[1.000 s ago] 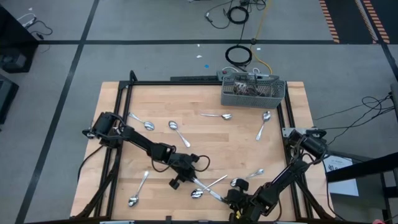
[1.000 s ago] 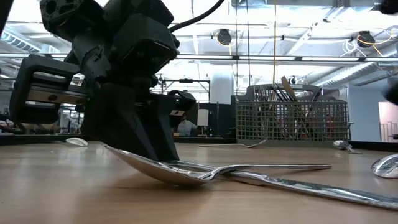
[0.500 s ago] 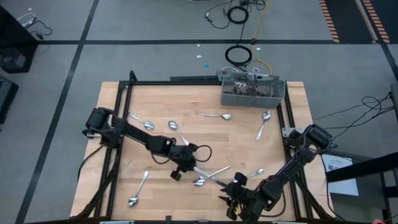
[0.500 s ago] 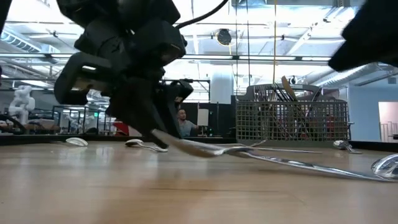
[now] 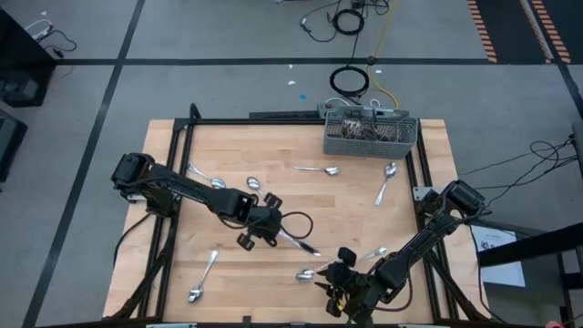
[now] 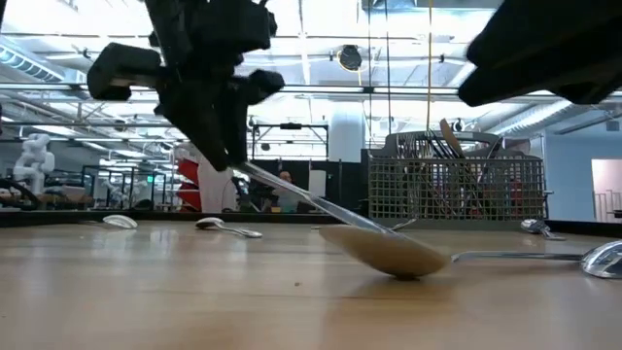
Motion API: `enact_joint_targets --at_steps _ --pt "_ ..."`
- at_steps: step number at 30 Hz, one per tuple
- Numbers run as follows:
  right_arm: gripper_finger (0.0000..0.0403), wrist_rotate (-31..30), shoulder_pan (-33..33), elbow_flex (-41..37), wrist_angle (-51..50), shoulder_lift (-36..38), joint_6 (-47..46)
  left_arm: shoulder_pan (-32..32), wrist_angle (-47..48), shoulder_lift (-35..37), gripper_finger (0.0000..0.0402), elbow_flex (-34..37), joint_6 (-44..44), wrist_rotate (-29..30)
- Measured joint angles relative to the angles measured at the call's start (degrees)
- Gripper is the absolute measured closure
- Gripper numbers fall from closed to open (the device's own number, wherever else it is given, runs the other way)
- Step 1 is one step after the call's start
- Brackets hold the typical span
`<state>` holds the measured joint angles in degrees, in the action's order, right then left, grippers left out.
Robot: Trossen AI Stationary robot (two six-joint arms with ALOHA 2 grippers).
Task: Sort silverware
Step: Put the silver table knife into the gray utensil holder
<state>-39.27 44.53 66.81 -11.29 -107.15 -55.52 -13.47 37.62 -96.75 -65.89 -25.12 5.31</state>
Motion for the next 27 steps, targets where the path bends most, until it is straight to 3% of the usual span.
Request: enact_joint_targets --at_steps 3,7,15,21,27 --pt "0.0277 -0.03 -0.67 0.0 0.71 0.0 0.77 0.0 4.22 0.82 0.0313 -2.8 -0.81 2.53" --pt "0.0277 -0.29 -1.11 0.0 4.45 0.0 2.73 0.48 1.73 4.92 0.0313 -3.6 1.11 2.64" --pt "0.0277 -6.99 -0.52 0.02 18.08 0.02 9.09 4.84 -0.16 19.62 0.0315 0.51 10.48 4.35" --pt "0.0277 -7.48 -0.6 0.04 28.56 0.02 16.46 7.89 -9.98 32.98 0.0315 11.63 18.8 4.85" --pt "0.0277 -11.91 -2.19 0.04 35.74 0.04 22.9 7.86 -33.36 45.59 0.0315 29.72 32.86 2.03"
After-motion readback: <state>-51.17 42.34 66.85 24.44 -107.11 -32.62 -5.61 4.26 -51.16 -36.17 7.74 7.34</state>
